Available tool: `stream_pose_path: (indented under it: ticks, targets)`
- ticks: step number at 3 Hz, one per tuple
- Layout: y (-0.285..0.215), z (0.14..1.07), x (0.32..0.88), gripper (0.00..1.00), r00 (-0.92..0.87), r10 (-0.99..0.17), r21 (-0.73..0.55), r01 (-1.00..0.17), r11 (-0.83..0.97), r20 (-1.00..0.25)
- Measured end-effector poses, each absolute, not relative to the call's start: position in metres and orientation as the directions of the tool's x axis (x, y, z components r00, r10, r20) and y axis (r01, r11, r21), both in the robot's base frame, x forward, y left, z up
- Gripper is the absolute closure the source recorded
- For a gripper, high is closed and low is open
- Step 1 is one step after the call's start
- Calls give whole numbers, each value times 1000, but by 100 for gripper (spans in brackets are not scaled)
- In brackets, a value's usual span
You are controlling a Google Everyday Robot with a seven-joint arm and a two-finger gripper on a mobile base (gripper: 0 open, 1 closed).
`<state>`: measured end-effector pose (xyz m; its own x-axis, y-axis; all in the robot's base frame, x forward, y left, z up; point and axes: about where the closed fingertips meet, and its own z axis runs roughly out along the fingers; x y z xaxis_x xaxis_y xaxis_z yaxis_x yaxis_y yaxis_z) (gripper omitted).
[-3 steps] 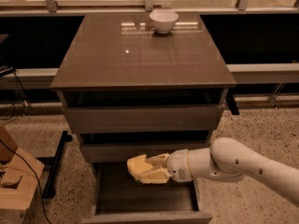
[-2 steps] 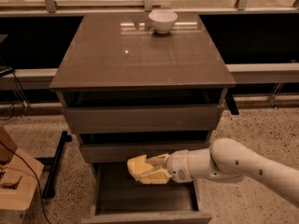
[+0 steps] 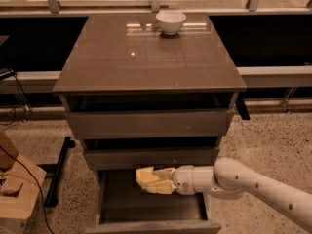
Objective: Place sponge into bottom drawer
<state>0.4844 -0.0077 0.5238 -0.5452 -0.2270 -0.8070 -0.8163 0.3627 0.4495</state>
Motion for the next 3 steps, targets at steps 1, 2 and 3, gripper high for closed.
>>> stream_pose_path:
  ticks: [1, 2, 3]
  targets:
    - [-1, 480, 507, 100, -576, -169, 469, -775, 423, -800]
    - [0, 473, 508, 100, -584, -162, 474, -766, 434, -795]
    - [0, 468, 510, 100, -581, -185, 445, -758, 477, -793]
